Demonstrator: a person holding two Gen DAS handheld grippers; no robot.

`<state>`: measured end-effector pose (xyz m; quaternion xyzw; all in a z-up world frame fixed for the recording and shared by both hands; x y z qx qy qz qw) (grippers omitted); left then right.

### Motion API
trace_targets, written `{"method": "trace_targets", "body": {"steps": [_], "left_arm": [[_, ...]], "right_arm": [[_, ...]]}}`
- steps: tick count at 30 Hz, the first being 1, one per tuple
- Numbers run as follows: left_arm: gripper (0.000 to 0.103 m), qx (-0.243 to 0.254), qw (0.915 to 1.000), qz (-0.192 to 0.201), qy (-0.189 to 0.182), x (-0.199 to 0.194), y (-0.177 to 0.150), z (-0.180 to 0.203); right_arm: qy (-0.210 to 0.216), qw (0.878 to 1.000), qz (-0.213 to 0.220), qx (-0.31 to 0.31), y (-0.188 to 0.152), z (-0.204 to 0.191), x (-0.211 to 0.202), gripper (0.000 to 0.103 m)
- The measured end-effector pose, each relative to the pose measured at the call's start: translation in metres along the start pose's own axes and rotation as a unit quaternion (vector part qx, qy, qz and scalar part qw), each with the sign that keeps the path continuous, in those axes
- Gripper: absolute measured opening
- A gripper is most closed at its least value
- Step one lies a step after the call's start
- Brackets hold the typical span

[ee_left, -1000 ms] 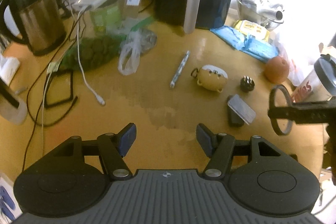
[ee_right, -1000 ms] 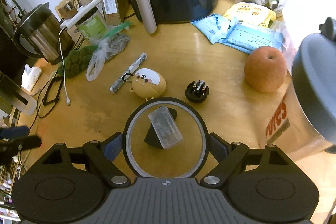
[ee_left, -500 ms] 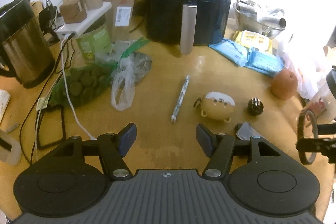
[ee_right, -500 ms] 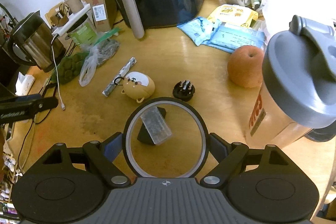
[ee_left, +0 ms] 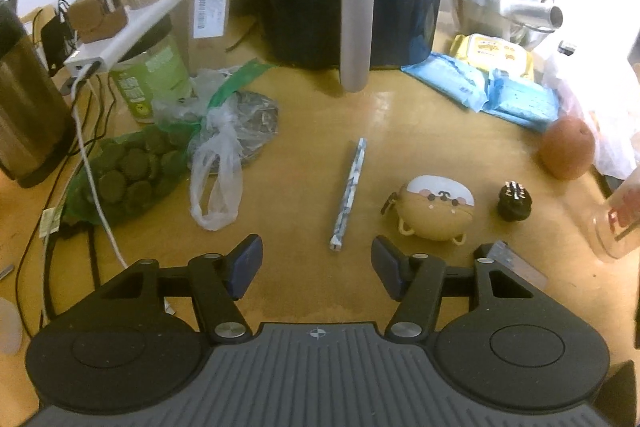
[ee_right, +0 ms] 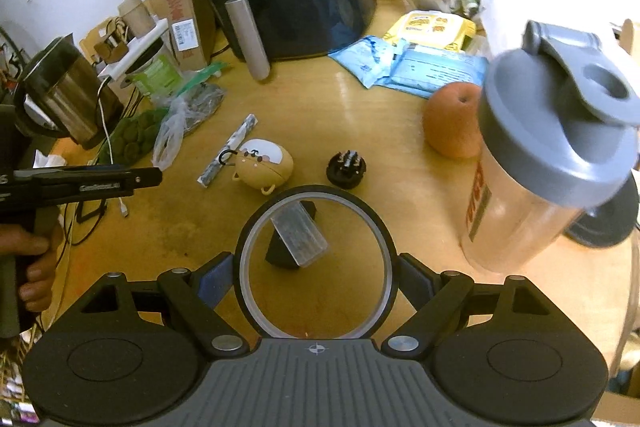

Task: Organize rigid objects
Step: 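Grasp the silver pen with the left gripper while the right holds the tape roll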

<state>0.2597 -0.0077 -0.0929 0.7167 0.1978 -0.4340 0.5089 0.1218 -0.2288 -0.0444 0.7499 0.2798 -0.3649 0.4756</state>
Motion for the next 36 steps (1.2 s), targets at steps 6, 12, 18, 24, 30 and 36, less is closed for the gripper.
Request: {"method": "trace_targets", "body": {"steps": [6, 12, 18, 24, 30, 36], "left_arm": [[0.048, 0.015, 0.9998, -0.008, -0.008, 0.026, 0.008, 0.000], [0.045, 0.029, 0.9994, -0.014, -0.015, 0.049, 0.021, 0.002], [0.045, 0.043, 0.9985, -0.026, -0.023, 0.071, 0.030, 0.007], [0.041, 0.063, 0.9967, -0.043, -0.026, 0.094, 0.032, 0.014], [0.016, 0.082, 0.9956, -0.044, -0.014, 0.105, 0.031, 0.016], [0.010, 0.079, 0.9951, -0.057, -0.014, 0.103, 0.028, 0.017]], "right_arm": [[-0.011, 1.000, 0.004, 0.026, -0.008, 0.010, -0.005, 0.088], [-0.024, 0.999, 0.010, 0.045, -0.011, 0.016, -0.012, 0.088], [-0.034, 0.997, 0.022, 0.064, -0.013, 0.022, -0.020, 0.088], [-0.045, 0.995, 0.030, 0.087, -0.021, 0.033, -0.028, 0.088], [-0.057, 0.992, 0.038, 0.109, -0.030, 0.045, -0.038, 0.088], [-0.062, 0.990, 0.038, 0.120, -0.036, 0.053, -0.041, 0.088]]}}
Point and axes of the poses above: each gripper's, at about its wrist camera, not at the fingertips, and x roughly the way its jaws point, z to its right, y to its top, the point moved 8 cm from there along x, roughly the way its jaws point, and after that the axes turned 7 degrees about x, right-handed, at the moved point
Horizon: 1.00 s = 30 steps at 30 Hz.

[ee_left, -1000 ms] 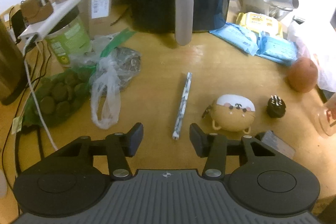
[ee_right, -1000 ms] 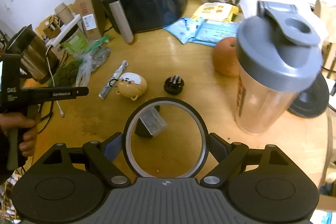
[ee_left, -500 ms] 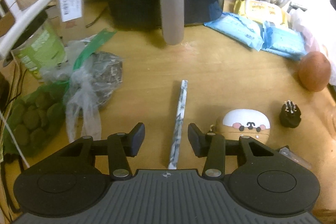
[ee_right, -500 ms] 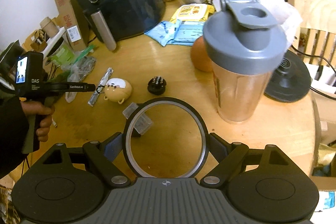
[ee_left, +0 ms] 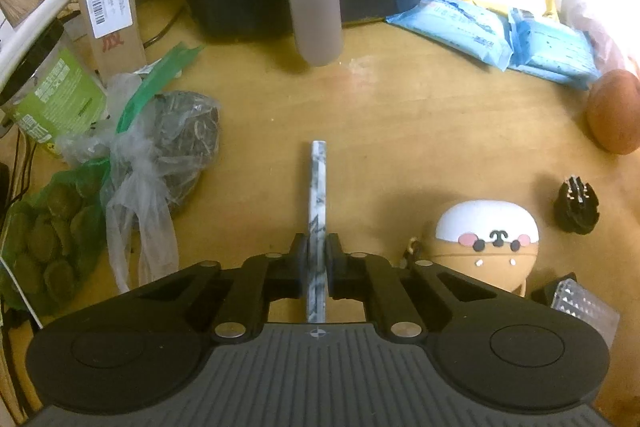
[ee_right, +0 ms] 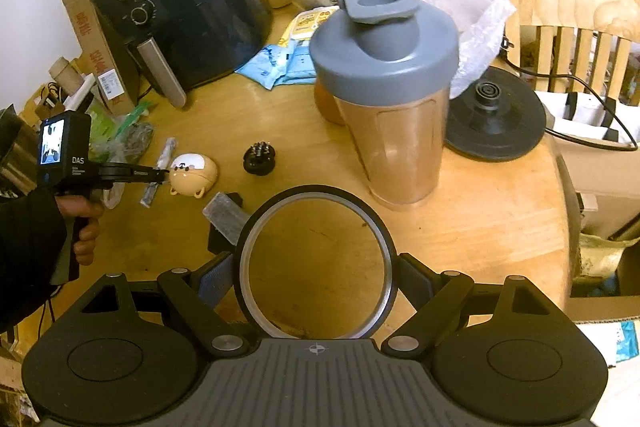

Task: Organize rigid objects
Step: 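Grasp the silver pen with the left gripper while the right holds the tape roll, then carry the silver pen and clear tape roll over the cardboard box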

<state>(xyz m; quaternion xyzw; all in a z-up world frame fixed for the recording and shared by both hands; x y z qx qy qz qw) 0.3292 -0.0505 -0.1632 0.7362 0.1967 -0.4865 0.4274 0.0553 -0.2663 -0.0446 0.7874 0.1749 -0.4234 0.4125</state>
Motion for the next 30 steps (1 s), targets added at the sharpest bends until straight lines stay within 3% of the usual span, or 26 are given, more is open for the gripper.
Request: {"method": "trace_targets", "body": {"steps": [9, 30], "left_arm": [[0.010, -0.012, 0.9999, -0.001, 0.003, -0.020, -0.022, -0.002], [0.010, -0.070, 0.9959, 0.056, -0.018, -0.116, -0.041, 0.010]], "right_arm": [[0.015, 1.000, -0.003, -0.015, 0.004, -0.008, 0.005, 0.088], [0.061, 0.995, -0.028, -0.074, 0.004, -0.042, 0.015, 0.088]]}}
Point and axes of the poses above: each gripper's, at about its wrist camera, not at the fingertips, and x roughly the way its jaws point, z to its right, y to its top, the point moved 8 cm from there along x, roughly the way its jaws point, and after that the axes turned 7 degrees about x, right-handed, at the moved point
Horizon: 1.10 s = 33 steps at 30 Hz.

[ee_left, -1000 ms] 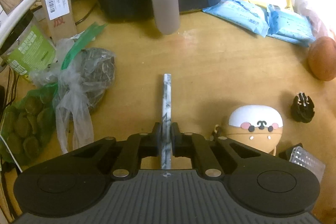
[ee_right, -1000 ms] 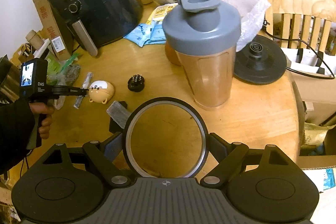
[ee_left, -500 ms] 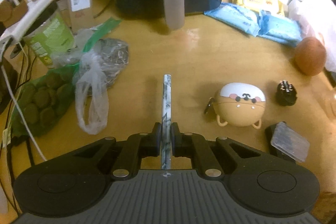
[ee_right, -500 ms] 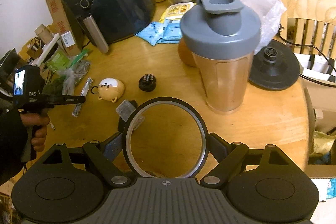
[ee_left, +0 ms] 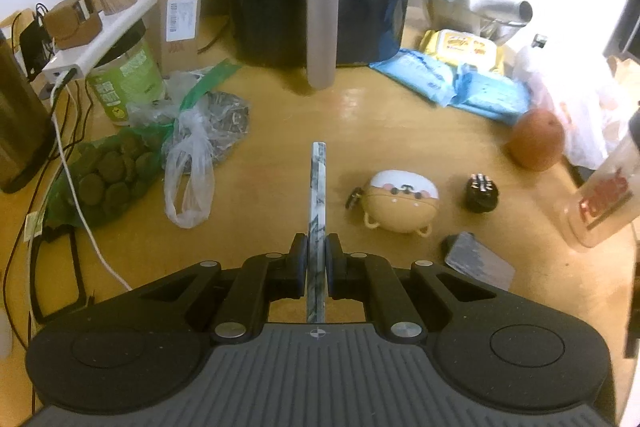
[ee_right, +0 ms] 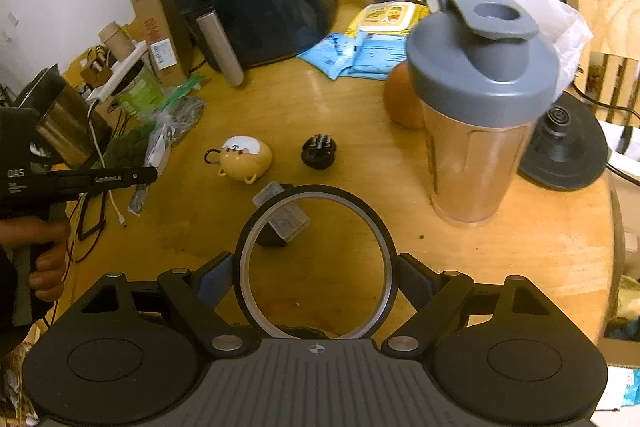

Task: Organize rigid objects
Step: 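Carry the silver pen and clear tape roll over the cardboard box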

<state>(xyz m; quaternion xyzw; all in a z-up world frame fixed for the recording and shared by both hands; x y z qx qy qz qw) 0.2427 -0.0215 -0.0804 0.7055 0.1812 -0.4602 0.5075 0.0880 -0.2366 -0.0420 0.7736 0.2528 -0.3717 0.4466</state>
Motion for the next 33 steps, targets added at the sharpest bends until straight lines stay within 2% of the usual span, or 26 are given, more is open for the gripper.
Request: {"method": "trace_targets", "body": {"steps": [21, 33], "left_arm": [[0.010, -0.058, 0.9977, 0.015, -0.030, -0.077, -0.046, 0.038], [0.010, -0.073, 0.9958, -0.003, -0.055, -0.098, -0.078, 0.067]], "right_arm": [[0.037, 0.998, -0.019, -0.036, -0.011, -0.017, 0.001, 0.088], [0.045, 0.998, -0.024, -0.045, -0.018, -0.014, -0.009, 0.088]]}}
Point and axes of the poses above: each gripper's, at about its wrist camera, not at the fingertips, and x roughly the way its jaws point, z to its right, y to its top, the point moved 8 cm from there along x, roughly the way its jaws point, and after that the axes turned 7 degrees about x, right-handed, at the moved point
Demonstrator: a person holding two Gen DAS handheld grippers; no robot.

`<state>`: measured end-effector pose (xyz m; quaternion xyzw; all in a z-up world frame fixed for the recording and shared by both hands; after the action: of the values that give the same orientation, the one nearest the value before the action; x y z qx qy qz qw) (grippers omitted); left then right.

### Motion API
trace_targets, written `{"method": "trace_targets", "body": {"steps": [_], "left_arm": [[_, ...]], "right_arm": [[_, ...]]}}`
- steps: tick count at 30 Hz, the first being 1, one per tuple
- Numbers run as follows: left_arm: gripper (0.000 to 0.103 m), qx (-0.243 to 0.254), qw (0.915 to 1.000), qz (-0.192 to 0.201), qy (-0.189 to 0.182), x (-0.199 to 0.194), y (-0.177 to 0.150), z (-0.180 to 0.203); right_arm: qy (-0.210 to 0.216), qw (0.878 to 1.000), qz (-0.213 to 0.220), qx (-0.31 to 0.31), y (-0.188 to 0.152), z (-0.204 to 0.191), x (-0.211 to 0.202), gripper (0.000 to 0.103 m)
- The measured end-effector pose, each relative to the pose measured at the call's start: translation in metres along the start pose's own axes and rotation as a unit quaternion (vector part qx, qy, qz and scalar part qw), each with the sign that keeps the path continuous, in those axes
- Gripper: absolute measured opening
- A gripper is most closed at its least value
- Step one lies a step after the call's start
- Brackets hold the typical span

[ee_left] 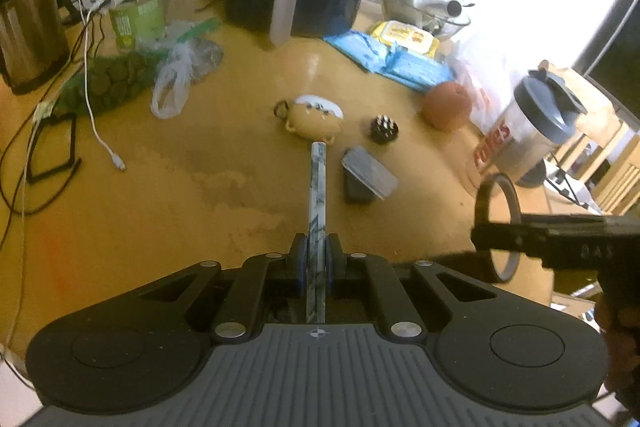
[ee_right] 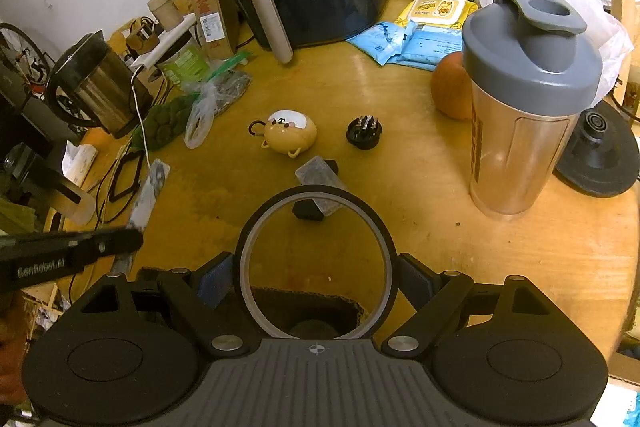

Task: Organize rigid objects
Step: 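Carry the silver pen and clear tape roll over the cardboard box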

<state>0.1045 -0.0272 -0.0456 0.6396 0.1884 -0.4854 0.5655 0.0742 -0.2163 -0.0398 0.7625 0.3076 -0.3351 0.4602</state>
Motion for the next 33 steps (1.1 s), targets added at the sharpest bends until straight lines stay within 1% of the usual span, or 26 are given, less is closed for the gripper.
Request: {"method": "trace_targets", "body": {"steps": [12, 15, 17, 19, 22, 24, 25, 26, 27, 33], "left_arm": [[0.010, -0.011, 0.9995, -0.026, -0.015, -0.007, -0.034, 0.025], [0.010, -0.003, 0.9990, -0.032, -0.033, -0.007, -0.039, 0.033], [0.011, 0.006, 0.9990, -0.034, -0.029, -0.006, -0.042, 0.037], [0.012, 0.010, 0.9990, -0.040, -0.017, -0.005, -0.046, 0.040], [0.013, 0.005, 0.9993, -0.037, -0.007, -0.008, -0.048, 0.040], [0.030, 0.000, 0.9995, -0.033, 0.003, -0.011, -0.048, 0.038], [0.042, -0.003, 0.9996, -0.028, 0.011, -0.014, -0.048, 0.036], [0.046, -0.007, 0.9996, -0.021, 0.019, -0.016, -0.048, 0.034], [0.047, -0.009, 0.9995, -0.018, 0.024, -0.018, -0.048, 0.033], [0.047, -0.021, 0.9991, -0.012, 0.035, -0.027, -0.052, 0.030]], "right_arm": [[0.008, 1.000, -0.005, -0.007, -0.009, 0.004, -0.009, 0.088], [0.011, 1.000, -0.007, -0.009, -0.010, 0.005, -0.010, 0.088], [0.012, 1.000, -0.009, -0.012, -0.012, 0.005, -0.011, 0.088], [0.014, 1.000, -0.011, -0.014, -0.013, 0.005, -0.011, 0.088], [0.016, 1.000, -0.013, -0.018, -0.016, 0.006, -0.013, 0.088], [0.018, 1.000, -0.015, -0.019, -0.018, 0.006, -0.014, 0.088], [0.019, 0.999, -0.016, -0.021, -0.019, 0.007, -0.014, 0.088], [0.022, 0.999, -0.018, -0.022, -0.020, 0.006, -0.015, 0.088], [0.024, 0.999, -0.020, -0.024, -0.022, 0.006, -0.015, 0.087], [0.036, 0.998, -0.032, -0.037, -0.031, -0.001, -0.015, 0.087]]}}
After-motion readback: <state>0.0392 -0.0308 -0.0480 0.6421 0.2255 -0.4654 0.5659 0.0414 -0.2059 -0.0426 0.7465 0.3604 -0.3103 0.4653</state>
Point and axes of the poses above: each gripper's, at about its wrist camera, not at the fingertips, and x roughly the way its jaws point, z to its right, y to its top, the point moved 8 cm from there along x, roughly the way its jaws point, and after that the axes turned 7 degrees about x, right-handed, at the moved point
